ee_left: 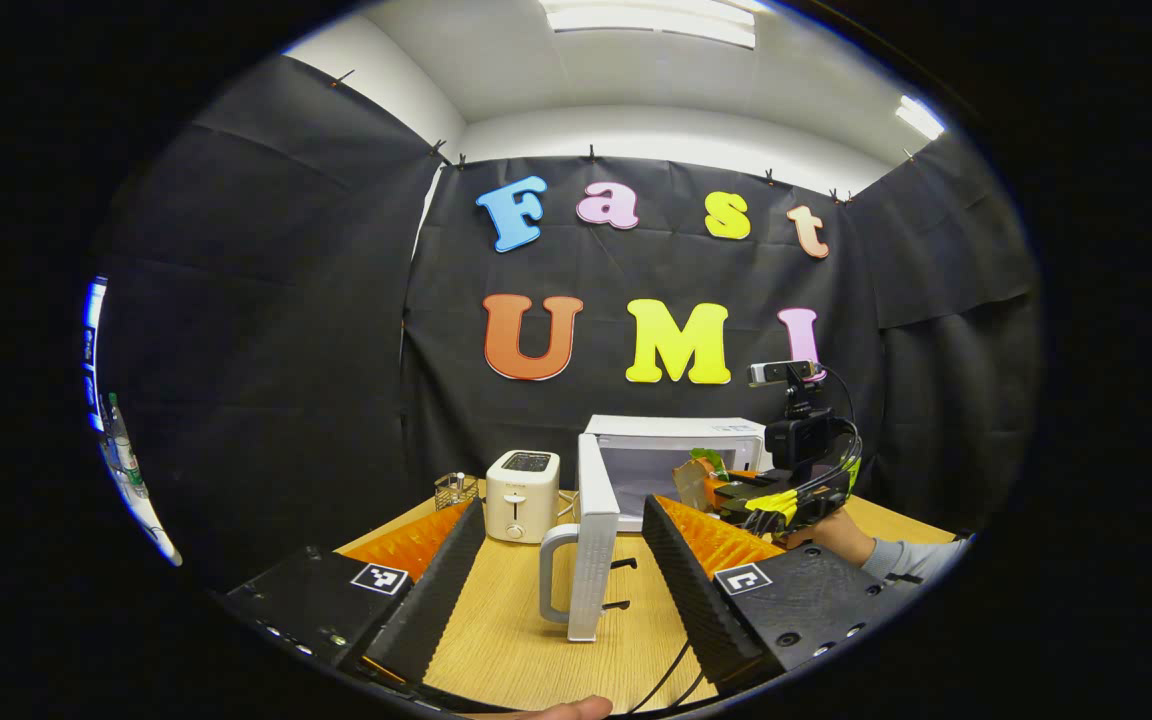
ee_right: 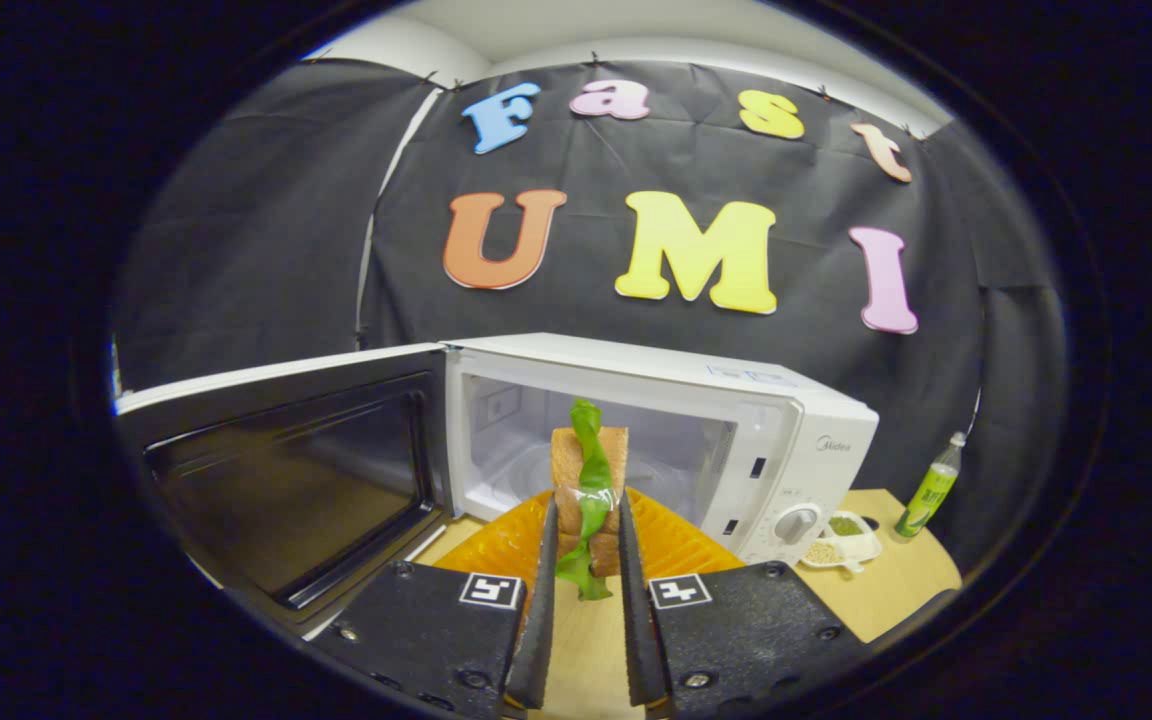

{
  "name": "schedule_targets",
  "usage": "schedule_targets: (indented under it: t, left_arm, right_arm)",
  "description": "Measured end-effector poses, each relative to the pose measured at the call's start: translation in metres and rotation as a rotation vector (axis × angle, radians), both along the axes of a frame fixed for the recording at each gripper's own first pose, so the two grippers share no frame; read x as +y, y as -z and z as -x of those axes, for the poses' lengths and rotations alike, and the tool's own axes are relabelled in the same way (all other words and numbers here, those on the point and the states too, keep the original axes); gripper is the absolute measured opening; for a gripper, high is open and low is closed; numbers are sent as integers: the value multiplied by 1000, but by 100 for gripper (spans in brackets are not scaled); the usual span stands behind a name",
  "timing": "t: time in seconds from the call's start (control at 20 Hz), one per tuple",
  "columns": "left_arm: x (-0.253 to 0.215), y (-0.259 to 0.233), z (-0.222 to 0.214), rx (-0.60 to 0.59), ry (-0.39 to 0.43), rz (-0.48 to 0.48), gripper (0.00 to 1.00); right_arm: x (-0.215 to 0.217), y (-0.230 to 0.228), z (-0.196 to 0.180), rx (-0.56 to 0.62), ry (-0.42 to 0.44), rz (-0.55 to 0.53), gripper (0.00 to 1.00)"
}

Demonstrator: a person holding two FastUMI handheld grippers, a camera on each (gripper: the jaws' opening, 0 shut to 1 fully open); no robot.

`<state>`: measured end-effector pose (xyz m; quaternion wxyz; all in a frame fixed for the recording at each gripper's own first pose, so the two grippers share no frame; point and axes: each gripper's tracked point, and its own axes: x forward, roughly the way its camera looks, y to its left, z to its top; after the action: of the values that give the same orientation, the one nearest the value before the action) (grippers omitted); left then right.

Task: Open the microwave oven with the left hand, put the food in, and close the microwave oven.

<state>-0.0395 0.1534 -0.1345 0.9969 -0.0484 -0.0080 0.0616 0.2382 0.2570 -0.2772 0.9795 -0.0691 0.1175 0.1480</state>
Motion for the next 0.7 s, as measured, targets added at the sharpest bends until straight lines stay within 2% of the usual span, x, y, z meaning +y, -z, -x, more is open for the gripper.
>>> schedule_targets:
  t: [0.2,0.3,0.35,0.4,0.55,0.6,0.65,0.7]
  left_arm:
    - [8,8,-27,32,-26,-13,95]
    - [12,16,-31,60,-41,-10,95]
    - [14,16,-32,56,-47,-4,84]
    - [16,14,-34,52,-50,4,95]
    - [22,13,-38,51,-69,25,95]
    - [26,16,-39,61,-76,27,84]
    - [27,15,-39,64,-80,25,95]
    - [31,14,-41,63,-90,20,95]
  right_arm:
    - [9,15,-53,21,63,-164,33]
    - [6,21,-79,12,144,-265,33]
    - [7,26,-91,19,176,-332,33]
    - [13,31,-102,39,190,-403,33]
    - [34,48,-127,135,207,-626,33]
    - [36,52,-134,151,229,-689,33]
    - [34,56,-142,147,262,-735,33]
    - [32,61,-148,154,292,-766,33]
